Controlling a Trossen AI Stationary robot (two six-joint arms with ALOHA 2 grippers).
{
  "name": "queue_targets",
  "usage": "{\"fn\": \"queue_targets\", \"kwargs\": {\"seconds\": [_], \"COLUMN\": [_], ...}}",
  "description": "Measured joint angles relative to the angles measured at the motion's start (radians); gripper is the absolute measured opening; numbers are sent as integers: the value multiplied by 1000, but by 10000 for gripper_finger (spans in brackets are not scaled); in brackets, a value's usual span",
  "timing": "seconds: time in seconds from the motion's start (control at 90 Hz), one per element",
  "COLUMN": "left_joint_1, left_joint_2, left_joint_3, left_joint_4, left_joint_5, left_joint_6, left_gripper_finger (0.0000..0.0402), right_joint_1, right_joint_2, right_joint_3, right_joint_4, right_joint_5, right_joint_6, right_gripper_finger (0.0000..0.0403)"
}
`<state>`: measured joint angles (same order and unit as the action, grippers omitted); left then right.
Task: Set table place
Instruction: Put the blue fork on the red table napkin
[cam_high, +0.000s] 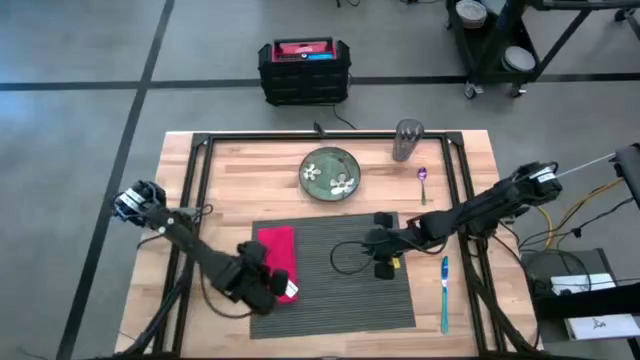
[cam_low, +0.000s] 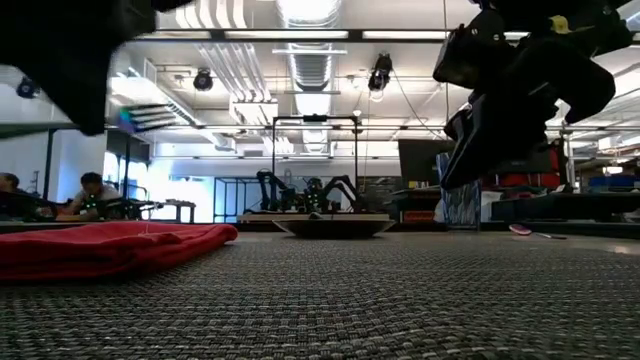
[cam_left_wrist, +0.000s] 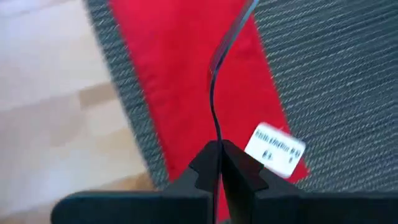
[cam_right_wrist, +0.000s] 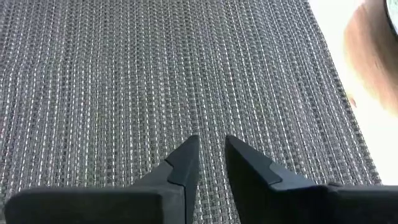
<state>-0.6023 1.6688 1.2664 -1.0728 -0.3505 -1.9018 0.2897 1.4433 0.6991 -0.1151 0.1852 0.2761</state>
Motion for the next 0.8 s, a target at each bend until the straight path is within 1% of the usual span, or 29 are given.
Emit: {"fn": "queue_targets", "kwargs": {"seconds": [0.078,0.189,0.367,0.489,0.633,0.8], "left_joint_1": [39,71,77,77,73,73], "left_joint_2": [1,1,0,0,-1,-4], "left_joint_3": [-35,-107,-245,-315,-360,-366], "left_joint_4": [63,163,391,522,555,550], "left_joint_5": [-20,-28,-35,-41,-41,-67], "left_joint_6": [53,85,61,43,0,-25], "left_gripper_finger": [0,0,0,0,0,0], "right_joint_1": [0,0,0,0,0,0], "right_joint_2": [0,0,0,0,0,0], "right_joint_3": [0,0,0,0,0,0], "right_joint_4": [1,2,2,2,7,29], "right_joint_5": [0,0,0,0,0,0], "right_joint_6": [1,4,13,14,13,13], "right_gripper_finger": [55,49,43,45,55,67]}}
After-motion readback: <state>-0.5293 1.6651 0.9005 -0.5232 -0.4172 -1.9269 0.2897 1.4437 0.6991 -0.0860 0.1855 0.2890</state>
